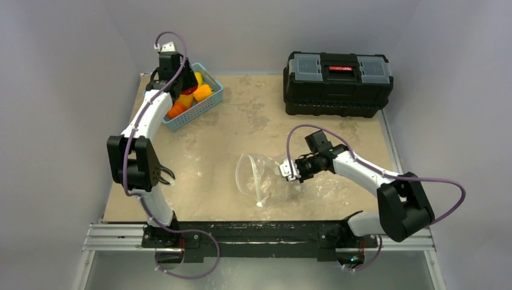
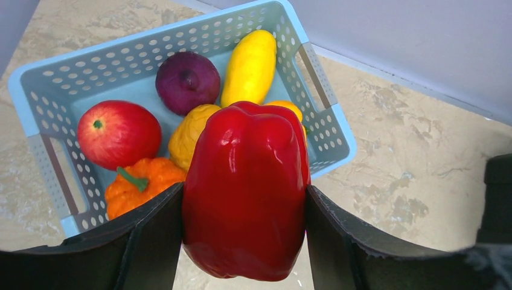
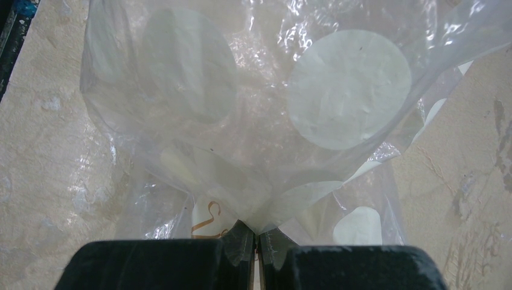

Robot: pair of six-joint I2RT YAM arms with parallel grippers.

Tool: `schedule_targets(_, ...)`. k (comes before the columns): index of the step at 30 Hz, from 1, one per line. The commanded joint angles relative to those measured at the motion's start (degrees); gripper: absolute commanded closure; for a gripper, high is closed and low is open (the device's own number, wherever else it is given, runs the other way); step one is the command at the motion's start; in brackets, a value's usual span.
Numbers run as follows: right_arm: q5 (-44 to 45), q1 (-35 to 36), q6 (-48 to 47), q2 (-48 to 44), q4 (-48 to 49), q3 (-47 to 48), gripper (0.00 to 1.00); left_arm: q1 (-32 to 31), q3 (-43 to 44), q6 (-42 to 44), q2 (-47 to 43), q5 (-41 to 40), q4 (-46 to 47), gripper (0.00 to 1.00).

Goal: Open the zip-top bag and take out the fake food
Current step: Place the fake vegetable in the bin.

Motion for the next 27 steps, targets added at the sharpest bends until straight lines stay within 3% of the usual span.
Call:
schedule_targets(1, 0.1, -0.2, -0.6, 0.6, 0.2, 0.9, 1.00, 0.6, 5.1, 3.5, 3.2, -0.3, 1.1, 1.00)
schedule_targets(11, 0.5, -0.2, -0.5, 1.2, 0.3, 1.1, 1.00, 1.0, 17.8, 8.2, 14.5, 0.6, -0.5, 1.00)
schedule_targets(20, 0.1, -0.3, -0.5, 1.6, 0.1, 1.4, 1.00, 1.3, 20.3, 10.3, 20.7, -0.9, 4.6, 1.00)
schedule_targets(27, 0.1, -0.3, -0.4, 1.8, 0.0, 1.5, 1.00, 1.5, 21.6, 12.1, 24.3, -2.2, 6.1, 0.61)
